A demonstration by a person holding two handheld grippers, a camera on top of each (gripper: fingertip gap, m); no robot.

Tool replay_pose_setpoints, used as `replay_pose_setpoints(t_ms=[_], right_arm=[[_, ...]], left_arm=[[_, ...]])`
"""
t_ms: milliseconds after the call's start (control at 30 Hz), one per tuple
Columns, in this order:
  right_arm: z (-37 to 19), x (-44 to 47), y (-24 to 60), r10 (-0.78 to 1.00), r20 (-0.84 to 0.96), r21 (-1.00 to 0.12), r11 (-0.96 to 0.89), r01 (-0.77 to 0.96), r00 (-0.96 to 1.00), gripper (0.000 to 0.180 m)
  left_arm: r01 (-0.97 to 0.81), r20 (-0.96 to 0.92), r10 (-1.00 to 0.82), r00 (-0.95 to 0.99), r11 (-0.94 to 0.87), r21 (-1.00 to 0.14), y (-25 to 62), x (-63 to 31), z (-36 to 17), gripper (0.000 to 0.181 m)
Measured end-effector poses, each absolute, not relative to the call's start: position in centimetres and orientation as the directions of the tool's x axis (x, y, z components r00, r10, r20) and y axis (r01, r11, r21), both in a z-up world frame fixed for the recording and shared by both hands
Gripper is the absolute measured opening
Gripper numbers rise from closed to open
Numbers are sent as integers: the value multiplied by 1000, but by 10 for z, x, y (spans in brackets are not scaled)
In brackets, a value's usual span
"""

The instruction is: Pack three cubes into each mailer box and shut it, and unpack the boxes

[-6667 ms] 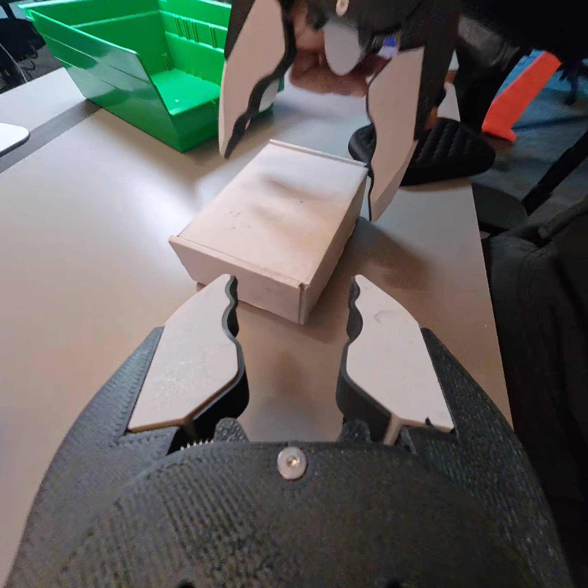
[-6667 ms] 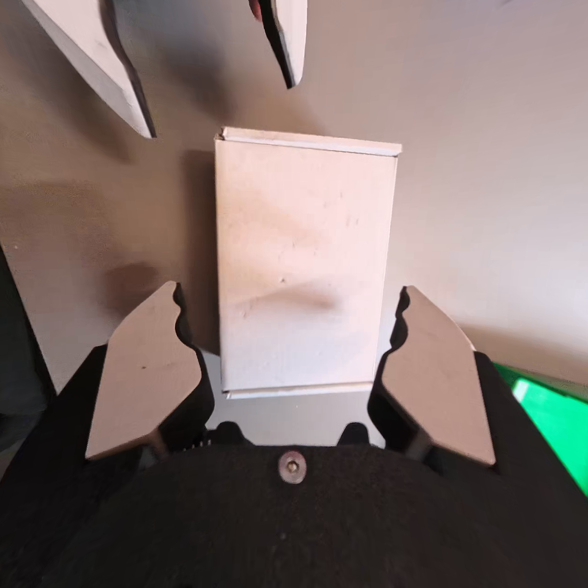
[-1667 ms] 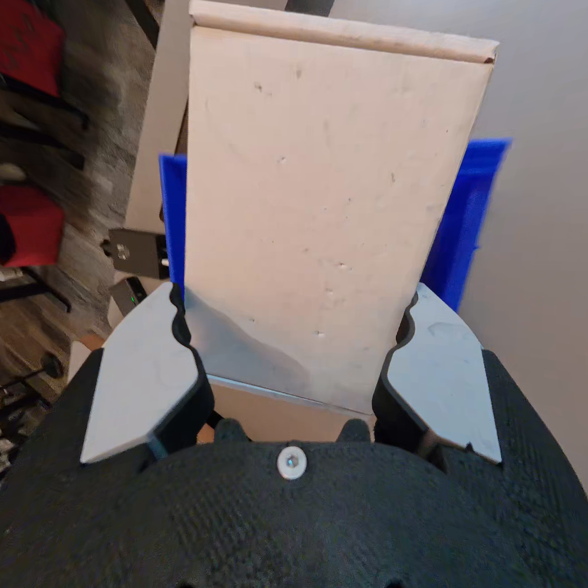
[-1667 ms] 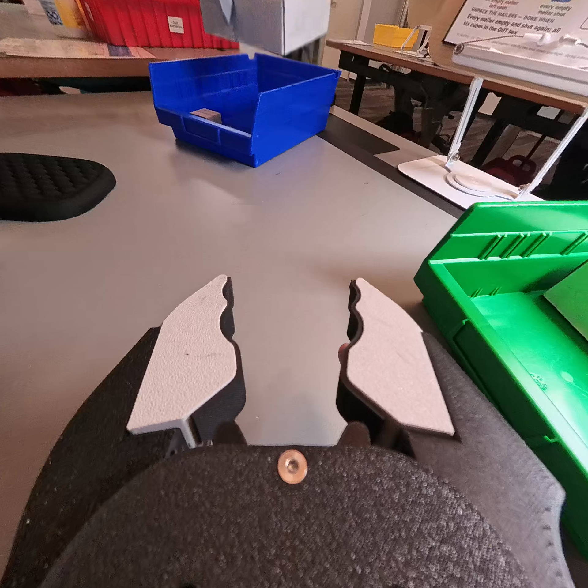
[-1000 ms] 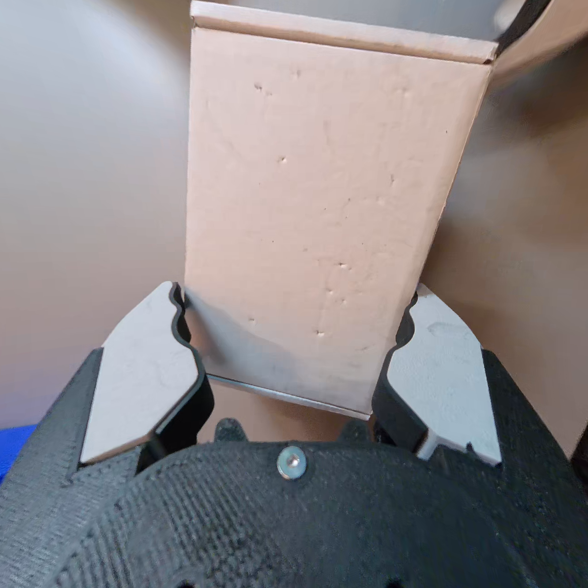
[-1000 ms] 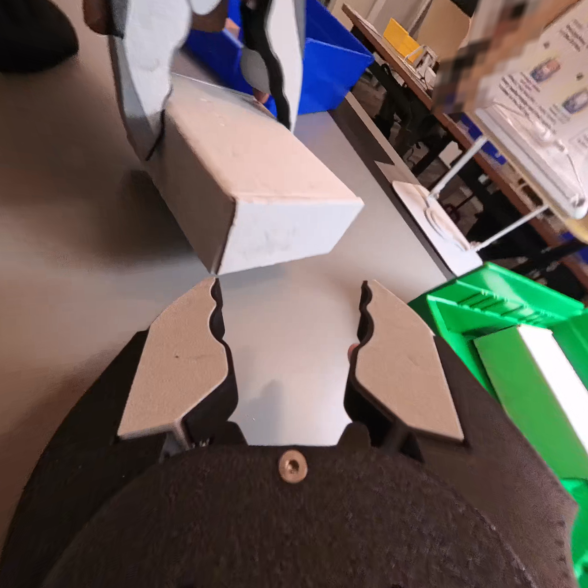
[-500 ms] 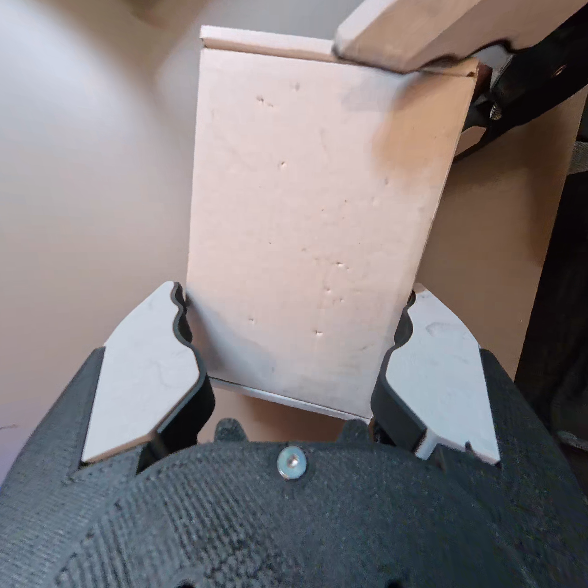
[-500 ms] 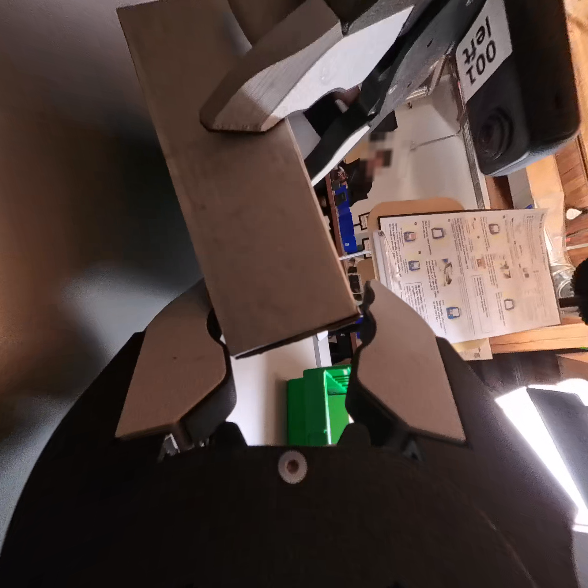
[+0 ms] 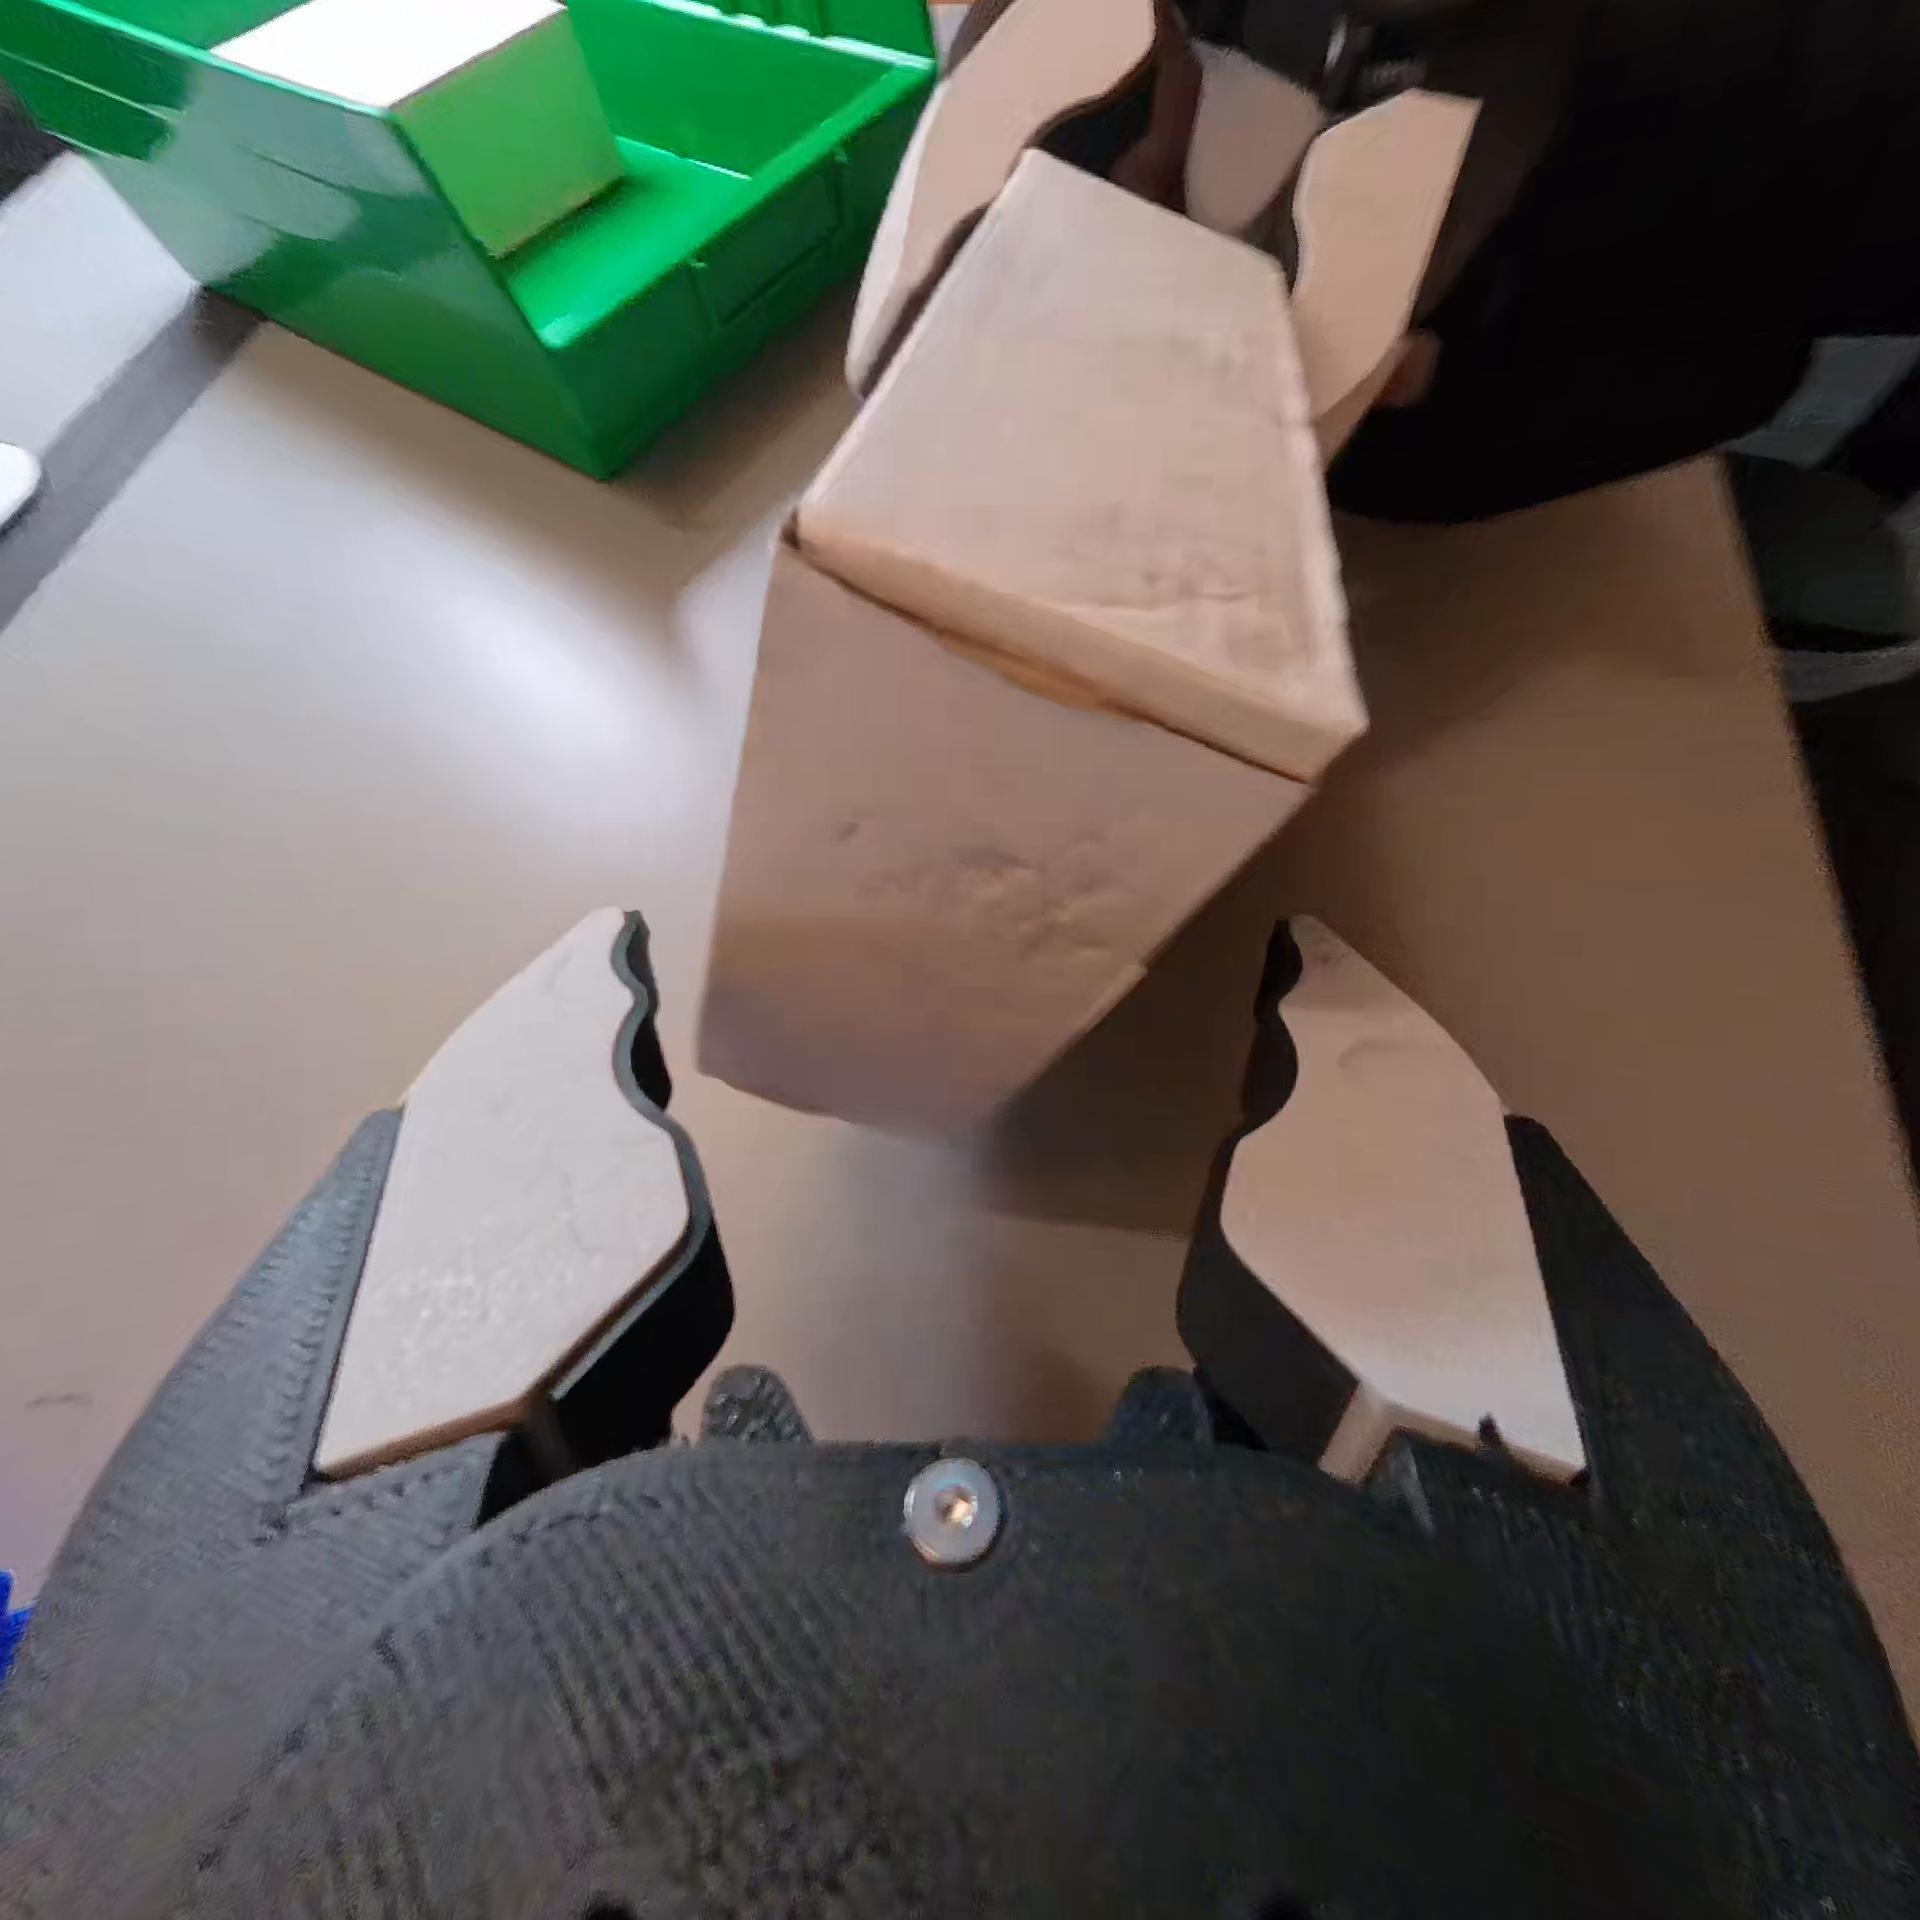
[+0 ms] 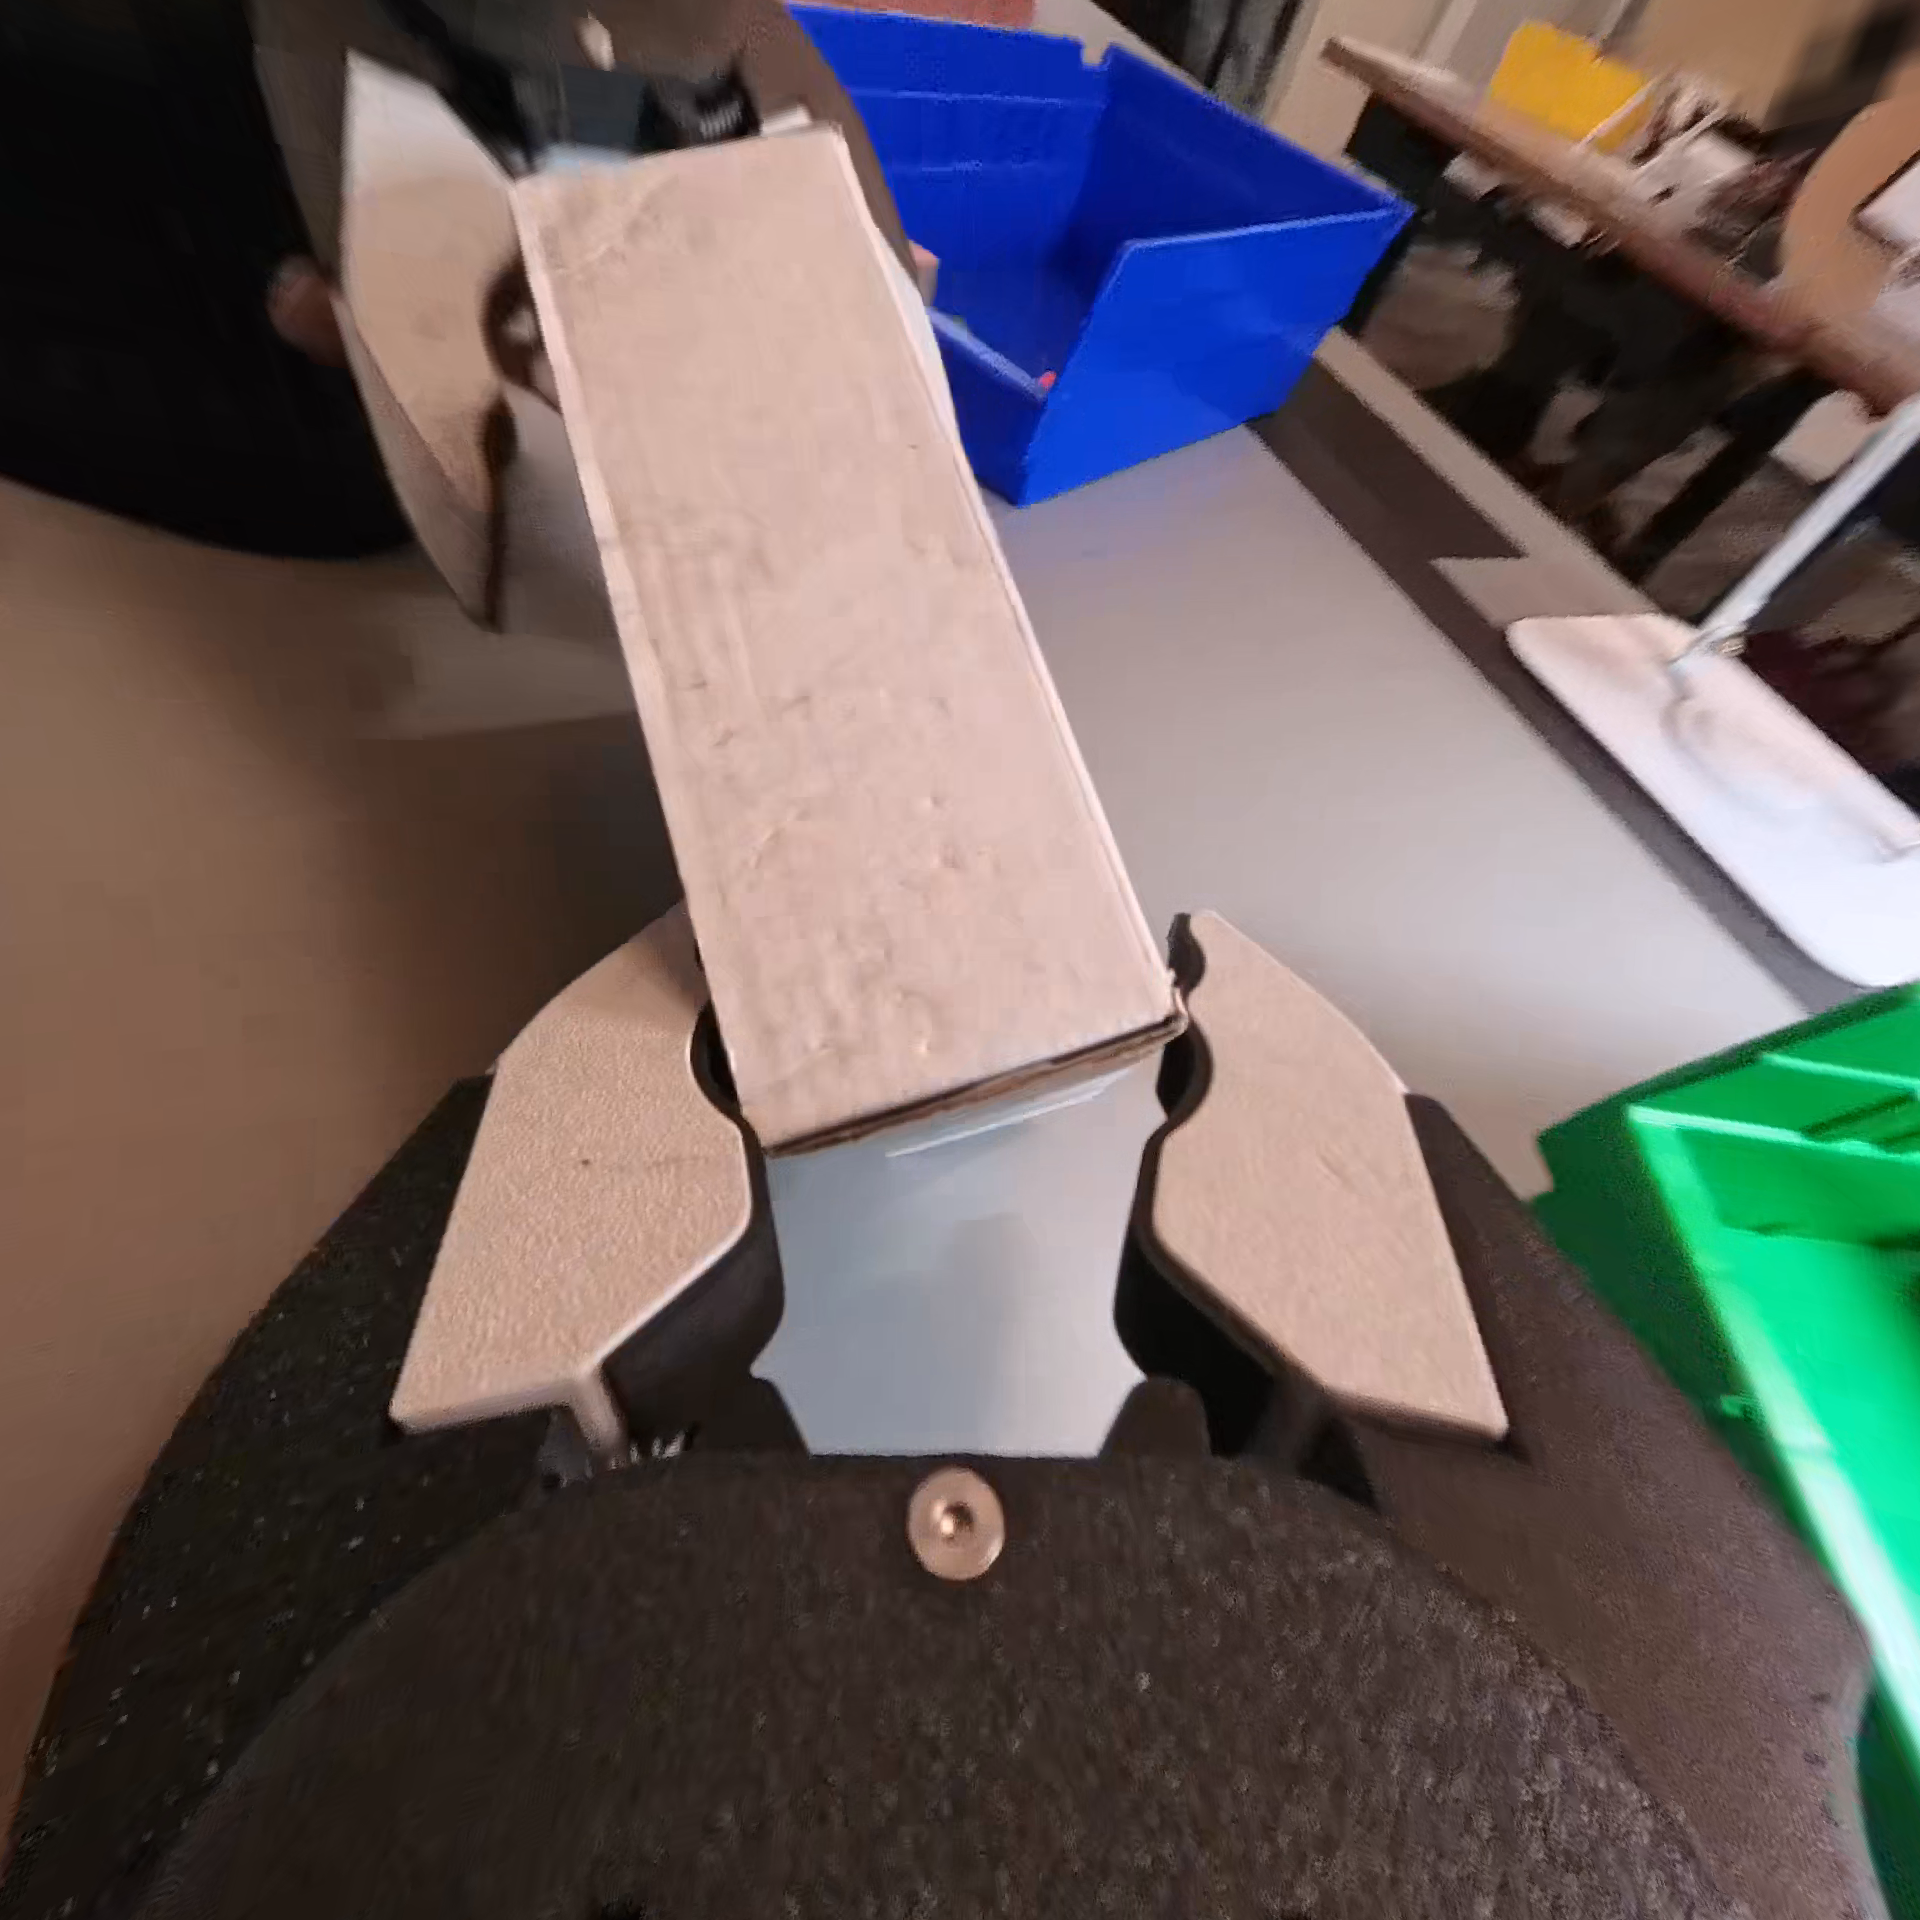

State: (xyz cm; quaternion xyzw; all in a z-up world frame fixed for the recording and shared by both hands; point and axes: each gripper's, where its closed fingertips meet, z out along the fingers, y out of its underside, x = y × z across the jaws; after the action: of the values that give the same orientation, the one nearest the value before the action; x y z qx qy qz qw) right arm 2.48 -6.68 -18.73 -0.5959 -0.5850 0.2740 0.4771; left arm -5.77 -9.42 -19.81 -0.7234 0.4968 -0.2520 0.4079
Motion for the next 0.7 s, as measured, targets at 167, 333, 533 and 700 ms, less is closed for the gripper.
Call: replay_pose_setpoints(t_ms=[167,333,533,700], right_arm=[[-189,14,-74,985,143,-872,77,483,100,81],[-158,17,-60,946,280,-853,167,494,163,80],[-128,-3,-67,878,463,-769,333,545,118,69],[-125,-16,-68,811,580,-678,432,595,73,60]], left_arm=[[-503,-87,-928,363,-116,-856,-94,-44,-205,82],[-499,1,-925,381,-207,-842,-93,-48,-213,75],[-479,49,-911,409,-261,-838,-91,-53,-211,74],[-449,80,-900,429,-289,-845,-89,-61,-209,73]])
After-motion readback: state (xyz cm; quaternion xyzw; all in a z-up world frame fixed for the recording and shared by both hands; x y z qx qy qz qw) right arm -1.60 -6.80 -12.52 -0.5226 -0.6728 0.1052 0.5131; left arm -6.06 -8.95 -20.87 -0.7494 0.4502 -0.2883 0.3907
